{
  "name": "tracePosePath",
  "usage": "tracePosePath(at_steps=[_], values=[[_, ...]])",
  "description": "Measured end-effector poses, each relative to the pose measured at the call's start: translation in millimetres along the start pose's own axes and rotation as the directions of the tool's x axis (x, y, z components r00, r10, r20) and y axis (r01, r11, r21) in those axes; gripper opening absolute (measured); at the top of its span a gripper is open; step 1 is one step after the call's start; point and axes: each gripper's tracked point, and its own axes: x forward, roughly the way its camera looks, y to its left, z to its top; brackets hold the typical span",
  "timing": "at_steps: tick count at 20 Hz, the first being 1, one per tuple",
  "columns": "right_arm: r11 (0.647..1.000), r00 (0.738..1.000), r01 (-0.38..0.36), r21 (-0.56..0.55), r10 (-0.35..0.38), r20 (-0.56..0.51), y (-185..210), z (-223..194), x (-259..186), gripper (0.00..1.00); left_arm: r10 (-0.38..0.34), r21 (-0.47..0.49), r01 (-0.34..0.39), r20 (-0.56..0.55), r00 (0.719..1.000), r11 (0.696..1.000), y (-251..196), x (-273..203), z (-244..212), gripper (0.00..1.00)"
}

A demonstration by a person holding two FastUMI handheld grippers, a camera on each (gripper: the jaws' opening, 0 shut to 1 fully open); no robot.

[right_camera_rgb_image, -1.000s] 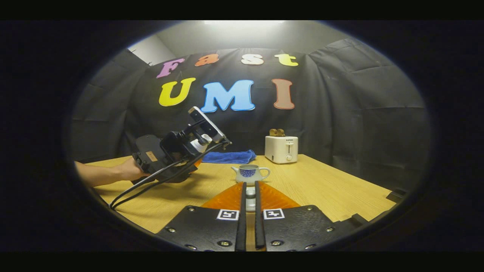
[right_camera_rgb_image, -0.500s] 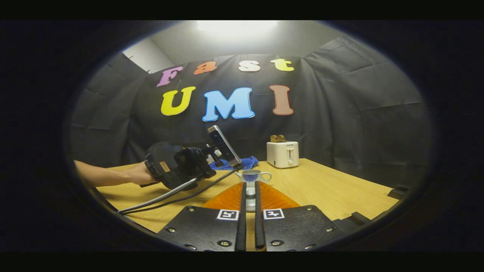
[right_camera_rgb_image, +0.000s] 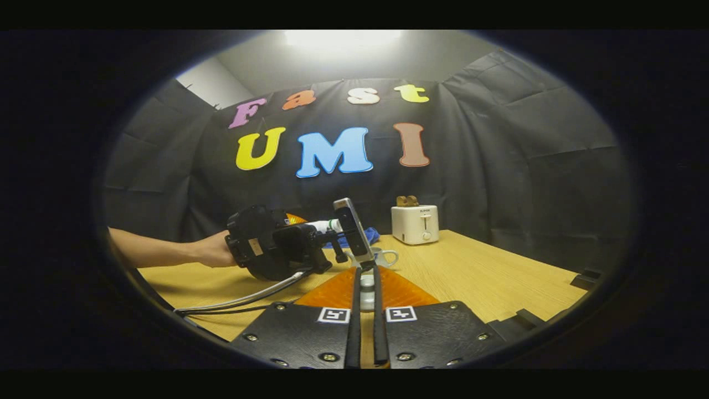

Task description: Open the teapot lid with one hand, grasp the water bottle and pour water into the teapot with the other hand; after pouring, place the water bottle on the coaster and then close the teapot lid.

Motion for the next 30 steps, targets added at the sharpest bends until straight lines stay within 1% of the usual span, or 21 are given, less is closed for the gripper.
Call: tracePosePath(at_steps=[4,6,7,16,17,18,23,27,28,30], values=[[1.0,1.0,0.0,-0.005,0.0,0.003,-0.2,1.4,0.4,0.09,-0.015,0.049,0.015,-0.007,1.0,0.999,-5.4,5.5,-0.3,0.83],[1.0,1.0,-0.002,-0.002,0.002,-0.004,0.1,-1.2,1.5,0.09,-0.023,0.078,0.023,-0.002,1.0,0.997,-8.8,9.1,2.1,0.7],[1.0,1.0,-0.002,-0.002,0.002,-0.007,-0.5,-1.6,1.9,0.09,-0.02,0.096,0.02,0.0,1.0,0.995,-9.0,11.9,4.4,0.83],[1.0,1.0,0.002,0.005,-0.002,-0.014,-2.9,-3.2,2.5,0.09,-0.03,0.227,0.023,0.028,0.999,0.974,-10.3,9.1,19.0,0.83],[1.0,1.0,0.003,0.007,-0.003,-0.013,-3.6,-2.5,2.9,0.05,-0.031,0.237,0.023,0.031,0.999,0.971,-10.4,9.3,20.3,0.83],[1.0,1.0,0.005,0.009,-0.005,-0.014,-4.7,-3.1,2.8,0.09,-0.031,0.245,0.022,0.034,0.999,0.969,-9.2,10.1,19.9,0.83],[0.999,1.0,0.0,0.043,0.001,-0.027,-4.8,-6.6,3.4,0.09,-0.027,0.291,0.016,0.033,0.999,0.957,-7.4,9.5,21.6,0.83],[0.999,1.0,0.003,0.034,-0.003,-0.017,-5.9,-4.1,3.2,0.09,-0.026,0.323,0.012,0.039,0.999,0.946,-5.0,11.5,21.2,0.83],[0.999,1.0,0.003,0.033,-0.002,-0.019,-5.9,-5.5,3.1,0.09,-0.03,0.332,0.015,0.041,0.999,0.943,-4.7,11.4,21.6,0.77],[1.0,1.0,0.005,0.03,-0.004,-0.023,-6.1,-6.7,3.2,0.09,-0.033,0.356,0.013,0.051,0.998,0.934,-2.6,11.9,25.1,0.77]])
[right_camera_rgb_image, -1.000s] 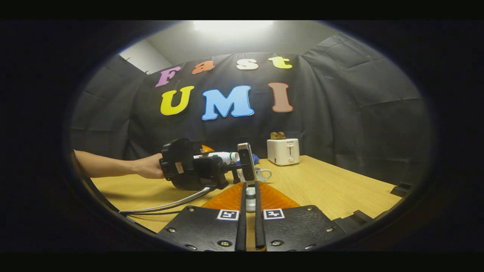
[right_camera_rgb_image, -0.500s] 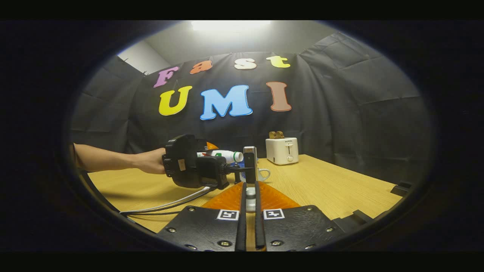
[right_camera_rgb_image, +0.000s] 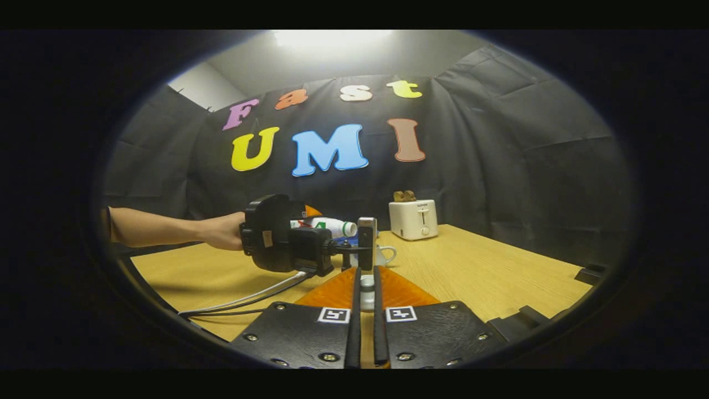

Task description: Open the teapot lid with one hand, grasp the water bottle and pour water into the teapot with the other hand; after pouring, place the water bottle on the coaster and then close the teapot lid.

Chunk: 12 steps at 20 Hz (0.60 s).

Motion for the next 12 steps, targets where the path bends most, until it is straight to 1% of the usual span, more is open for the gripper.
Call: tracePosePath(at_steps=[3,4,5,8,10,12], values=[[1.0,1.0,0.005,0.004,-0.005,0.0,-1.8,1.4,-0.5,0.09,-0.003,0.025,0.003,0.007,1.0,1.0,-0.5,-1.6,0.2,0.77],[1.0,1.0,0.009,0.005,-0.009,0.0,-3.4,0.7,-0.3,0.09,-0.007,0.028,0.007,0.008,1.0,1.0,1.0,-1.8,0.5,0.83],[1.0,1.0,0.01,0.005,-0.01,0.0,-4.4,0.3,0.0,0.09,-0.002,0.04,0.002,0.006,1.0,0.999,1.9,-1.8,-0.5,0.83],[1.0,1.0,0.011,0.009,-0.01,-0.003,-4.5,-0.1,0.6,0.09,0.01,0.071,-0.011,0.011,1.0,0.997,4.7,-4.2,1.0,0.7],[1.0,1.0,0.012,0.007,-0.012,-0.001,-5.0,0.4,0.0,0.09,0.003,0.068,-0.004,0.013,1.0,0.998,5.1,-3.5,0.9,0.83],[1.0,1.0,0.011,0.007,-0.011,0.001,-4.9,1.2,-0.7,0.09,0.01,0.077,-0.011,0.013,1.0,0.997,6.1,-3.9,1.5,0.83]])
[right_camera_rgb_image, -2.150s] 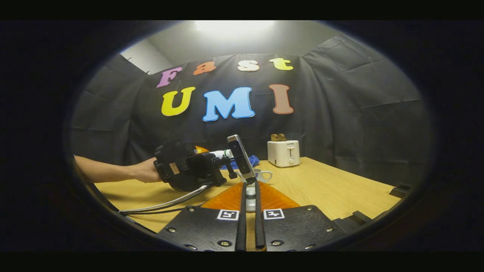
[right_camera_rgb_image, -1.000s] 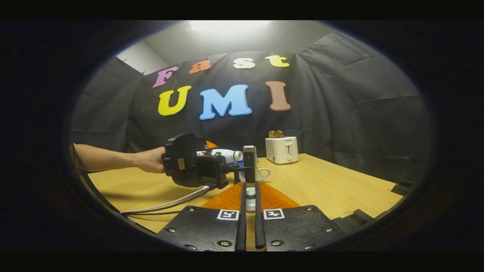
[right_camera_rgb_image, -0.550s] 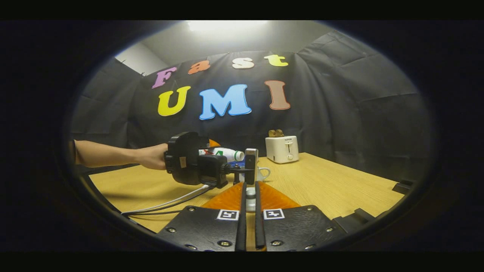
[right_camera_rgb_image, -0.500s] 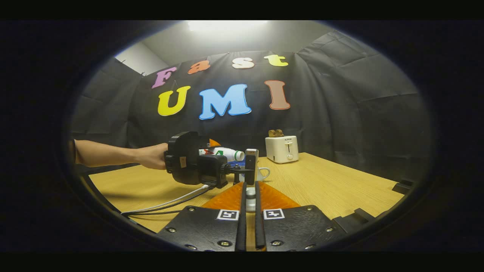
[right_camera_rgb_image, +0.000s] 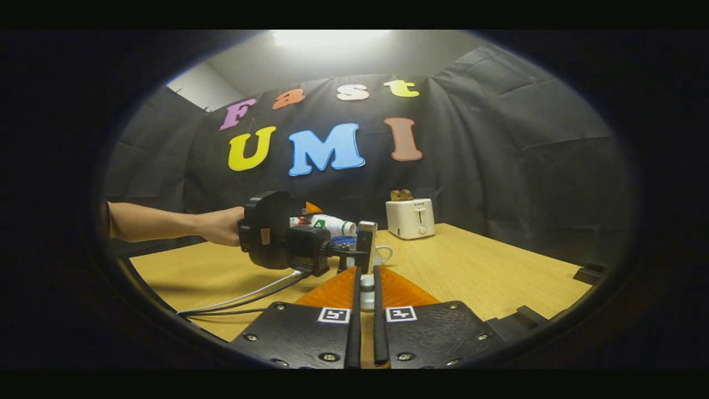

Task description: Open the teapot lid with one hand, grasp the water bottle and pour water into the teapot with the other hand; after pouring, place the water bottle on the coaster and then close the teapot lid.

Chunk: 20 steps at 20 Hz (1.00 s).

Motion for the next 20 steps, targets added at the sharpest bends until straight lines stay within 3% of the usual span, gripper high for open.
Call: tracePosePath(at_steps=[5,6,20], values=[[1.0,1.0,-0.001,-0.001,0.001,0.0,0.9,1.1,0.1,0.09,0.011,0.016,-0.011,-0.001,1.0,1.0,0.4,0.5,0.5,0.83],[1.0,1.0,0.0,-0.004,0.0,0.001,1.0,0.9,-0.5,0.09,0.009,0.017,-0.009,-0.002,1.0,1.0,1.8,1.2,-0.3,0.77],[1.0,1.0,0.005,-0.009,-0.005,0.008,-2.9,3.1,-4.6,0.09,0.032,0.081,-0.032,0.003,0.999,0.996,8.0,1.2,1.4,0.77]])
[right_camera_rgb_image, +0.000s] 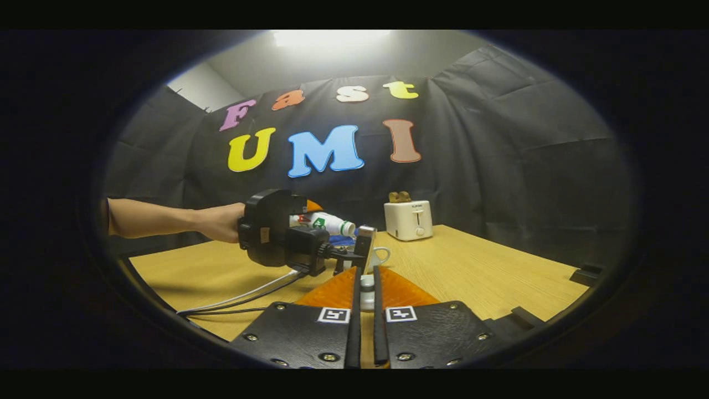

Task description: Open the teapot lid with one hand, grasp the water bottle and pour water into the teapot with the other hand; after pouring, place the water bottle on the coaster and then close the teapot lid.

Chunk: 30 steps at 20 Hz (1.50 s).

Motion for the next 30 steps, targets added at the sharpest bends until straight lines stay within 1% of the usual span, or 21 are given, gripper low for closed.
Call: tracePosePath(at_steps=[2,6,7,8,9,11,12,13,16,17,18,19,20,21,22,23,24,25,28,29,30], values=[[1.0,1.0,0.013,0.002,-0.013,0.012,-3.7,3.0,-0.7,0.09,0.002,0.005,-0.002,-0.002,1.0,1.0,0.5,-0.2,-1.0,0.77],[1.0,1.0,0.014,0.008,-0.014,0.018,-3.0,4.3,-0.7,0.09,0.009,0.018,-0.009,-0.002,1.0,1.0,2.2,3.1,-4.5,0.77],[1.0,1.0,0.011,0.008,-0.011,0.017,-1.6,4.1,-0.6,0.09,0.009,0.022,-0.009,-0.001,1.0,1.0,1.8,3.0,-4.2,0.83],[1.0,1.0,0.011,0.006,-0.011,0.016,-1.9,3.2,-0.4,0.05,0.01,0.028,-0.01,0.002,1.0,1.0,3.0,3.1,-4.3,0.77],[1.0,1.0,0.015,0.005,-0.015,0.017,-2.9,3.3,-0.8,0.09,0.015,0.036,-0.015,0.003,1.0,0.999,3.6,2.8,-4.3,0.77],[1.0,0.999,0.019,0.011,-0.02,0.027,-4.3,6.7,-1.8,0.09,0.025,0.052,-0.026,0.008,1.0,0.998,4.0,3.3,-3.7,0.77],[1.0,0.999,0.021,0.012,-0.021,0.03,-4.6,7.2,-1.7,0.09,0.024,0.055,-0.025,0.008,1.0,0.998,3.9,3.4,-5.0,0.83],[1.0,0.999,0.022,0.012,-0.023,0.033,-4.8,8.1,-1.8,0.09,0.025,0.059,-0.026,0.008,1.0,0.998,4.5,3.2,-4.3,0.77],[1.0,0.999,0.018,0.012,-0.019,0.03,-4.2,6.8,-1.2,0.09,0.03,0.073,-0.031,0.01,0.999,0.997,5.3,3.7,-5.1,0.77],[1.0,0.999,0.018,0.012,-0.018,0.029,-4.4,7.1,-1.4,0.0,0.029,0.077,-0.03,0.009,1.0,0.997,5.2,4.2,-5.7,0.77],[1.0,0.999,0.019,0.012,-0.019,0.03,-4.9,7.3,-1.2,0.0,0.032,0.08,-0.033,0.009,0.999,0.996,6.4,4.9,-6.3,0.77],[1.0,0.999,0.02,0.011,-0.021,0.031,-5.1,8.4,-1.9,0.09,0.031,0.083,-0.031,0.005,1.0,0.996,6.2,5.1,-6.9,0.77],[1.0,0.999,0.021,0.011,-0.022,0.032,-5.5,8.6,-1.9,0.09,0.032,0.088,-0.032,0.005,0.999,0.996,7.3,5.0,-6.7,0.77],[1.0,0.999,0.021,0.012,-0.022,0.033,-5.8,8.6,-1.6,0.09,0.034,0.095,-0.034,0.004,0.999,0.995,8.0,5.5,-6.9,0.83],[1.0,0.999,0.021,0.01,-0.022,0.033,-5.4,8.0,-1.2,0.0,0.038,0.105,-0.038,0.006,0.999,0.994,9.1,5.4,-6.9,0.83],[1.0,0.999,0.021,0.008,-0.022,0.032,-5.1,8.4,-1.8,0.0,0.041,0.108,-0.041,0.007,0.999,0.993,9.0,5.0,-6.5,0.83],[1.0,0.999,0.021,0.005,-0.022,0.032,-4.9,8.2,-1.9,0.09,0.042,0.11,-0.043,0.01,0.999,0.993,9.4,5.9,-7.3,0.83],[1.0,0.999,0.022,0.005,-0.022,0.03,-5.1,8.3,-1.6,0.0,0.044,0.111,-0.045,0.012,0.999,0.993,10.3,6.1,-7.0,0.83],[1.0,0.999,0.024,0.006,-0.024,0.031,-5.8,8.1,-2.0,0.0,0.047,0.122,-0.048,0.011,0.999,0.991,12.6,8.4,-6.5,0.83],[1.0,0.999,0.024,0.004,-0.024,0.031,-5.7,8.5,-2.0,0.09,0.049,0.128,-0.05,0.012,0.999,0.991,12.6,8.0,-5.9,0.83],[1.0,0.999,0.024,0.005,-0.024,0.031,-5.8,8.3,-2.5,0.0,0.05,0.133,-0.051,0.013,0.999,0.99,13.1,8.9,-6.2,0.83]])
